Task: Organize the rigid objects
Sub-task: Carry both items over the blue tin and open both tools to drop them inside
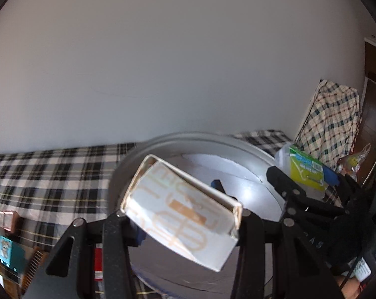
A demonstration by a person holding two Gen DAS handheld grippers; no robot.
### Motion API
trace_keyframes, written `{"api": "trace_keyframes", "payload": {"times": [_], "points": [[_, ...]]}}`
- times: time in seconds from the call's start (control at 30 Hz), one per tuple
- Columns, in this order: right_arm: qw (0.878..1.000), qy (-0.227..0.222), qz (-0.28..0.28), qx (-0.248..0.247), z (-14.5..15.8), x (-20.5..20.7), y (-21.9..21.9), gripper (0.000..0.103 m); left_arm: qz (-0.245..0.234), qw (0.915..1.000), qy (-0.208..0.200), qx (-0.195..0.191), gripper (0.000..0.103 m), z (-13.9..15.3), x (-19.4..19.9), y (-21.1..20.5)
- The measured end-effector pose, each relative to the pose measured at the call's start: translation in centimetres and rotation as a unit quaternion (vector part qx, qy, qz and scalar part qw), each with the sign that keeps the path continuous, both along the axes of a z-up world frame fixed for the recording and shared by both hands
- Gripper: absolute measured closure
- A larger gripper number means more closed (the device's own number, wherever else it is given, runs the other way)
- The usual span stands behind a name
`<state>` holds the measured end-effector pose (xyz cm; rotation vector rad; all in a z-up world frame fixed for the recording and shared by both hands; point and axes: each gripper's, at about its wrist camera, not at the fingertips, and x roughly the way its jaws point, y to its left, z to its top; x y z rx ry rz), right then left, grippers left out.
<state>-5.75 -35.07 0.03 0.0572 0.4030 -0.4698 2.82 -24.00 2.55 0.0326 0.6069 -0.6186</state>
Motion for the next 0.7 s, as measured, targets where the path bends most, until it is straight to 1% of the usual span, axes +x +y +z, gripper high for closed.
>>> {"api": "trace_keyframes", "payload": {"times": [0.07, 0.17, 0.33, 0.5, 0.53, 0.57, 0.6, 0.63, 0.7], "points": [[1.0, 0.008, 0.0, 0.001, -0.6, 0.3, -0.5, 0.011, 0.002, 0.9999, 0.011, 0.01, 0.059, -0.6, 0.2, -0.7], [1.0, 0.023, -0.001, 0.006, -0.8, 0.6, -0.3, 0.011, 0.008, 0.9996, 0.017, 0.021, 0.059, -1.2, 0.3, -1.0], [0.999, 0.04, 0.012, 0.033, -1.8, 1.2, -1.2, 0.011, 0.027, 0.9985, 0.009, 0.047, 0.059, -1.9, 0.4, -0.9], [0.998, 0.063, 0.019, 0.025, -2.6, 1.8, -0.4, 0.01, 0.05, 0.9958, -0.002, 0.076, 0.057, -2.4, 0.5, -0.9], [0.998, 0.062, 0.02, 0.024, -2.5, 1.8, -0.3, 0.01, 0.051, 0.9956, -0.005, 0.079, 0.056, -2.4, 0.4, -0.9], [0.998, 0.061, 0.022, 0.027, -2.5, 1.7, -0.3, 0.01, 0.061, 0.9944, -0.013, 0.086, 0.051, -2.2, 0.2, -0.9], [0.998, 0.06, 0.023, 0.03, -2.6, 1.7, -0.4, 0.01, 0.073, 0.9929, -0.02, 0.092, 0.041, -2.2, 0.2, -0.7], [0.997, 0.058, 0.024, 0.033, -2.6, 1.6, -0.6, 0.01, 0.088, 0.9911, -0.027, 0.096, 0.037, -2.1, 0.1, -0.5], [0.997, 0.053, 0.029, 0.04, -2.4, 1.5, -0.6, 0.01, 0.09, 0.9908, -0.039, 0.094, 0.035, -1.8, -0.3, -0.1]]}}
